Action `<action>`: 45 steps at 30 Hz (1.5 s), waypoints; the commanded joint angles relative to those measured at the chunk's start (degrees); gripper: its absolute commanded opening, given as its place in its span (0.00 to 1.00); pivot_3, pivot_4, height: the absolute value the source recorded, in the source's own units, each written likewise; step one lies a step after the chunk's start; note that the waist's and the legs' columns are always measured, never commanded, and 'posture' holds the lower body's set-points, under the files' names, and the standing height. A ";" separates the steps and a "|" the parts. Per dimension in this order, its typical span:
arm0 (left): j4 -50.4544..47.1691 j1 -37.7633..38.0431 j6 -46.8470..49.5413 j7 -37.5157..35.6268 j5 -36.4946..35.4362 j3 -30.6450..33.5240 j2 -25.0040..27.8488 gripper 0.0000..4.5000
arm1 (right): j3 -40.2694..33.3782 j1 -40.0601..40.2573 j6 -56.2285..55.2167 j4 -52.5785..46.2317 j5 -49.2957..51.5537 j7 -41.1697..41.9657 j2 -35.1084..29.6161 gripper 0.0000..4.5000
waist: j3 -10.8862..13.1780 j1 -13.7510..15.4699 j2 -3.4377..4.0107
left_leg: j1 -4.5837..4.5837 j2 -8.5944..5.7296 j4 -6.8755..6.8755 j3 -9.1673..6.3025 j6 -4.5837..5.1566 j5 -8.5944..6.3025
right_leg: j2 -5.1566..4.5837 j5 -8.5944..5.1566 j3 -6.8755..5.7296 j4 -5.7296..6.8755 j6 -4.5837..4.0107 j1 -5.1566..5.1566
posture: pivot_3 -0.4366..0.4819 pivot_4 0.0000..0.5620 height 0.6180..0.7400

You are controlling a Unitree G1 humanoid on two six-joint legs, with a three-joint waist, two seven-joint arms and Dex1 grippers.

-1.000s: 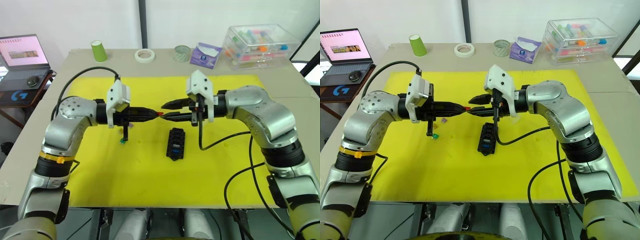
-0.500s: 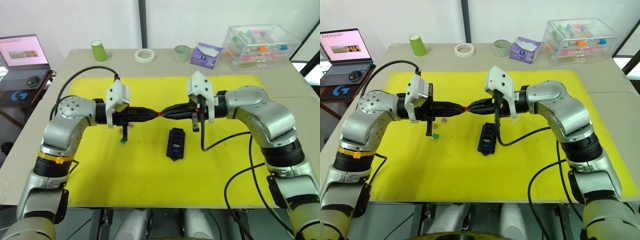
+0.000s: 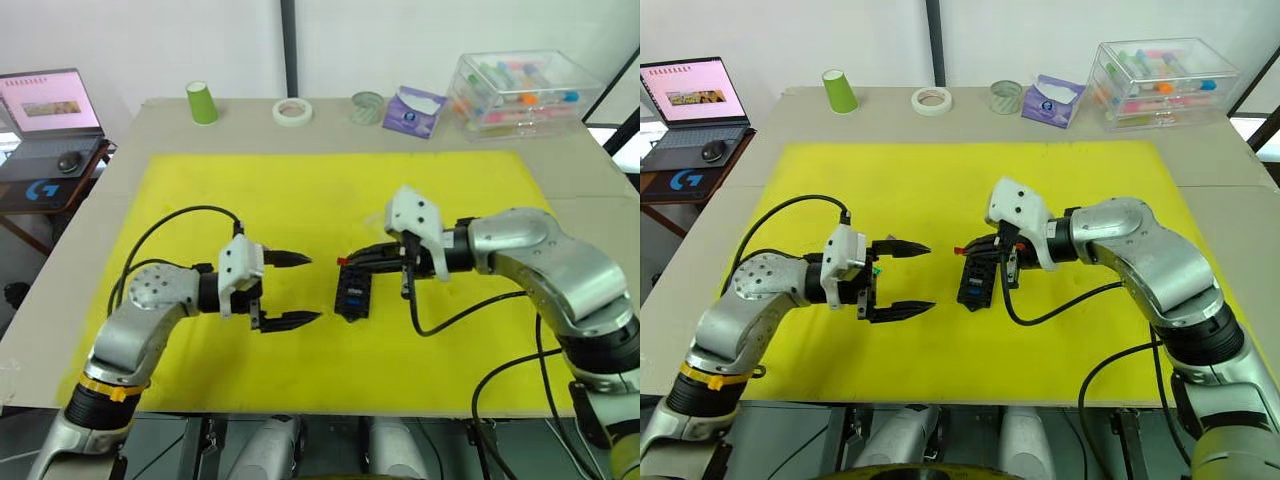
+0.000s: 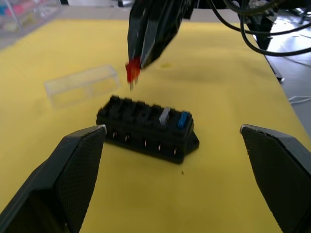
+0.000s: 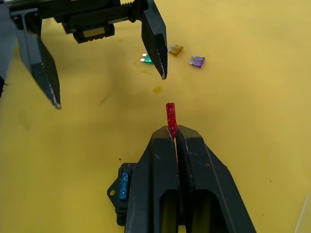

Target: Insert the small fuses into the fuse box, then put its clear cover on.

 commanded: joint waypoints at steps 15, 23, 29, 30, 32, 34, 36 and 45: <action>-0.11 -0.15 -2.84 3.92 3.01 -3.53 -1.34 1.00 | 4.65 2.04 -3.38 -0.08 -6.37 0.04 -3.74 0.00 | 0.00 0.78 0.00 | 0.01 0.00 0.00 0.08 0.01 0.00 | 0.01 0.03 0.05 -0.02 0.04 -0.01 | 0.48 0.27 1.00; 1.47 -0.72 -4.09 3.35 3.39 -3.79 -1.09 1.00 | 5.79 3.27 -4.47 0.77 -7.98 0.41 -3.82 0.00 | 0.00 0.81 0.00 | 0.01 0.00 0.00 0.08 0.01 -0.01 | 0.01 0.03 0.05 -0.03 0.04 -0.01 | 0.48 0.27 1.00; 1.85 -1.15 -4.30 2.98 3.17 -3.60 -0.88 1.00 | 5.78 3.98 -4.86 0.63 -8.24 0.58 -3.79 0.00 | 0.00 0.79 0.00 | 0.02 0.00 -0.01 0.08 0.01 0.00 | 0.01 0.03 0.05 -0.03 0.04 -0.01 | 0.48 0.27 1.00; 1.92 -1.18 -4.34 2.90 3.16 -3.55 -0.82 1.00 | 5.77 4.01 -4.84 0.55 -8.22 0.57 -3.77 0.00 | 0.00 0.79 0.00 | 0.02 0.00 -0.01 0.08 0.01 0.00 | 0.01 0.03 0.05 -0.03 0.04 -0.01 | 0.48 0.27 1.00; 1.99 -1.20 -4.38 2.82 3.13 -3.49 -0.78 1.00 | 5.77 4.05 -4.83 0.47 -8.22 0.56 -3.76 0.00 | 0.00 0.79 0.00 | 0.03 0.00 -0.01 0.08 0.01 0.00 | 0.01 0.03 0.05 -0.03 0.04 -0.01 | 0.48 0.27 1.00; 2.06 -1.63 -4.04 2.80 3.09 -3.58 -0.82 1.00 | 5.49 3.96 -4.65 0.24 -7.82 0.55 -3.55 0.00 | 0.00 0.79 0.00 | 0.03 0.00 -0.01 0.08 0.01 0.00 | 0.01 0.03 0.05 -0.03 0.04 -0.01 | 0.48 0.27 1.00; 2.02 -1.89 -3.88 2.86 3.18 -3.81 -0.94 1.00 | 4.58 3.46 -4.04 0.10 -7.02 0.17 -2.90 0.00 | 0.00 0.79 0.00 | 0.03 0.00 -0.01 0.08 0.01 0.00 | 0.01 0.03 0.05 -0.03 0.04 0.00 | 0.48 0.27 1.00; 2.94 -2.54 -4.24 2.63 3.32 -3.98 -1.21 1.00 | 3.82 2.63 -2.77 -0.62 -6.54 1.08 -3.13 0.00 | 0.00 0.82 0.00 | 0.02 0.00 -0.01 0.08 0.01 0.00 | 0.01 0.03 0.05 -0.03 0.04 -0.01 | 0.48 0.27 1.00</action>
